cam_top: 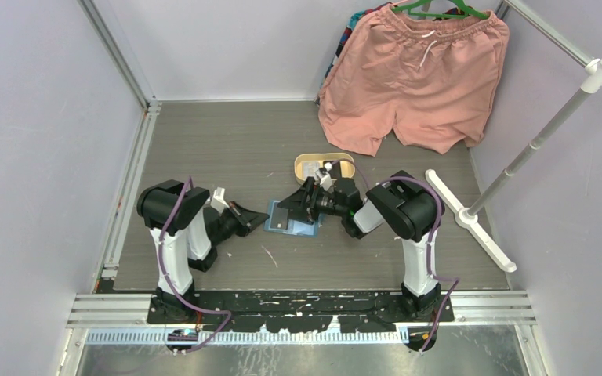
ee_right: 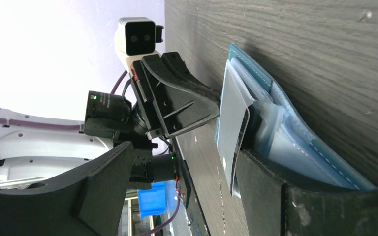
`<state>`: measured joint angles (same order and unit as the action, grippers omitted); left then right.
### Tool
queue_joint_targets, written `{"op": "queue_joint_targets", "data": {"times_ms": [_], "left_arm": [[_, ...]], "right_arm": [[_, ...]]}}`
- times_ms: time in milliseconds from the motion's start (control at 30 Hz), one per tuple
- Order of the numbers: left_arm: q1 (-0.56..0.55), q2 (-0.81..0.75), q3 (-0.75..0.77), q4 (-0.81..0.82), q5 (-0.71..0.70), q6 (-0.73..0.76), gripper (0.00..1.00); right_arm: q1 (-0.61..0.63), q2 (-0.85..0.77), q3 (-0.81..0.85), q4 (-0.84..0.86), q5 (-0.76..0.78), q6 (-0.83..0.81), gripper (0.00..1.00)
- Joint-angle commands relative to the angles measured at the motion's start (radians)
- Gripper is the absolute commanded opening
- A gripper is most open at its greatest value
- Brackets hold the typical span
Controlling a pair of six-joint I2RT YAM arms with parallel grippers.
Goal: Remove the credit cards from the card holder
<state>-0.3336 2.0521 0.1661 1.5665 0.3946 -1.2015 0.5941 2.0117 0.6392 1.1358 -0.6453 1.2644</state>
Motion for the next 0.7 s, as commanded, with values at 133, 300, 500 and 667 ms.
{"op": "queue_joint_targets", "data": {"times_ms": [133, 300, 500, 667], "left_arm": [[-0.018, 0.133, 0.016, -0.135, -0.074, 0.128, 0.0], [-0.018, 0.129, 0.016, -0.135, -0.073, 0.129, 0.0], [-0.018, 0.13, 0.021, -0.135, -0.069, 0.129, 0.0], [-0.018, 0.133, 0.025, -0.135, -0.066, 0.127, 0.0]], "right_arm": [[0.016, -0.01, -0.006, 0.205, -0.085, 0.068, 0.79], [0.016, -0.012, -0.001, 0.208, -0.087, 0.074, 0.79], [0.035, -0.024, 0.036, 0.037, -0.058, 0.018, 0.73], [0.045, -0.045, 0.059, -0.161, -0.022, -0.069, 0.63]]}}
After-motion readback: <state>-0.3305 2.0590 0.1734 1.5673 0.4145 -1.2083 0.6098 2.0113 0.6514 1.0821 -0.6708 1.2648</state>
